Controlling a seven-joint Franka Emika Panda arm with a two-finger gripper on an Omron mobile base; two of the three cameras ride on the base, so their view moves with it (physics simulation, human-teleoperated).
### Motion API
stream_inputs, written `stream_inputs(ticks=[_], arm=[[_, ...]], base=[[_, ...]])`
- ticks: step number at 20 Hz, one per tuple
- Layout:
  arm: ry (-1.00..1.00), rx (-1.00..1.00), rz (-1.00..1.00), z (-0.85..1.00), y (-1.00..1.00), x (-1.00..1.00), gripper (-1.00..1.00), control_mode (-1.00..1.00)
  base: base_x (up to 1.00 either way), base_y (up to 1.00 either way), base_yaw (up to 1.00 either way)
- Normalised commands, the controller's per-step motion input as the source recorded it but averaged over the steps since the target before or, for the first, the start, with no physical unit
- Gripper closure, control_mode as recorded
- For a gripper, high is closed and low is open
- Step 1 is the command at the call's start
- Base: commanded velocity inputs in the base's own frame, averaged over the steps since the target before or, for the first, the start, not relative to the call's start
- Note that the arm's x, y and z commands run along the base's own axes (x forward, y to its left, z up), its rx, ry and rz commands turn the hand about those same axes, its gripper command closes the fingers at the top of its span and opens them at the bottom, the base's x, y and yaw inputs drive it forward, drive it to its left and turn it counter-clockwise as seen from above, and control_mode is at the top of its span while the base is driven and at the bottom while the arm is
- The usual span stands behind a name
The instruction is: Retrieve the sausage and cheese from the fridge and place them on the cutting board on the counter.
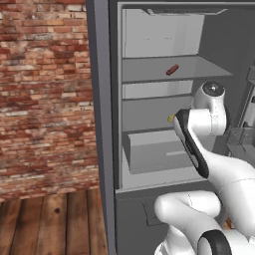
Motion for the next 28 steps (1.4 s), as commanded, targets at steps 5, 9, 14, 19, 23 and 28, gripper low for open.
stream_inputs(ticks=[5,9,14,19,23,28], arm=[[0.00,-0.03,0.18,-0.01,-0.03,0.40,-1.00,-1.00],[0.00,0.00,0.24,-0.11,-0.09,0.20,-1.00,-1.00],[-0.01,0.00,0.16,-0.16,-0.13,0.04,-1.00,-1.00],[0.00,0.10,0.02,-0.10,-0.16,0.21,-1.00,-1.00],[0.00,0.19,0.00,-0.01,-0.12,0.33,-1.00,-1.00],[0.00,0.19,0.00,-0.11,-0.06,0.29,-1.00,-1.00]], base=[[0.00,0.00,0.00],[0.00,0.00,0.00],[0.00,0.00,0.00],[0.00,0.00,0.00],[0.00,0.00,0.00],[0.00,0.00,0.00]])
